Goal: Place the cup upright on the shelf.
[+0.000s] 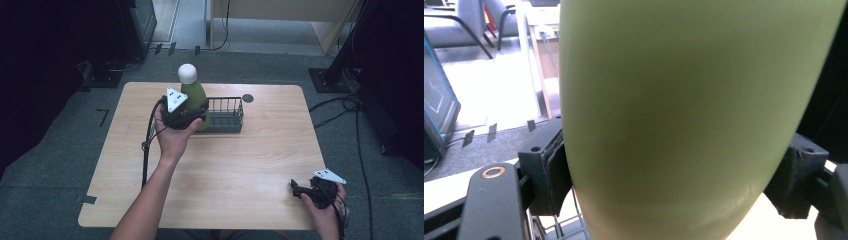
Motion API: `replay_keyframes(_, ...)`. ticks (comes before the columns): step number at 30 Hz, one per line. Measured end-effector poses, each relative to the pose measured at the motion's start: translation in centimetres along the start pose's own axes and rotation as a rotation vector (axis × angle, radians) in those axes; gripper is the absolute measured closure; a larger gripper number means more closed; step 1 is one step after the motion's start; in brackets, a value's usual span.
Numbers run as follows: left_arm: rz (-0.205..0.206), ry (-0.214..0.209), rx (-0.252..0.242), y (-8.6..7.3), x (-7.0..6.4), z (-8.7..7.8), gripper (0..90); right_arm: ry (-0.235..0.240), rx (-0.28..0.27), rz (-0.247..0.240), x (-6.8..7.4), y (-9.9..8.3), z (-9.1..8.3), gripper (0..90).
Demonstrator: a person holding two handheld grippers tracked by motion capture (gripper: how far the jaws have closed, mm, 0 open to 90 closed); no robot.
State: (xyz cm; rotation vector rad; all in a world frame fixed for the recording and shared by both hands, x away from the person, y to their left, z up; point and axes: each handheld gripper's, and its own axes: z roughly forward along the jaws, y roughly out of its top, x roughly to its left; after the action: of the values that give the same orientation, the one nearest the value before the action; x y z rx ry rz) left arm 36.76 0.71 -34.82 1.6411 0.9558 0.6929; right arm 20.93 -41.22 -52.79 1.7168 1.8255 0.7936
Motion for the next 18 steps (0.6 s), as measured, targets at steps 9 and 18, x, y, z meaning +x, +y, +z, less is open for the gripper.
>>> replay_keyframes(9, 0.009, 0.033, -0.021, 1.3, 0.7, 1.7, 21.7, 0.000, 0.000, 0.000, 0.0, 0.0, 0.0, 0.0)
replay_keyframes(18, 0.031, 0.079, -0.017, 1.2, 1.5, 3.5, 21.7, 0.001, 0.000, 0.001, 0.0, 0.0, 0.0, 0.0)
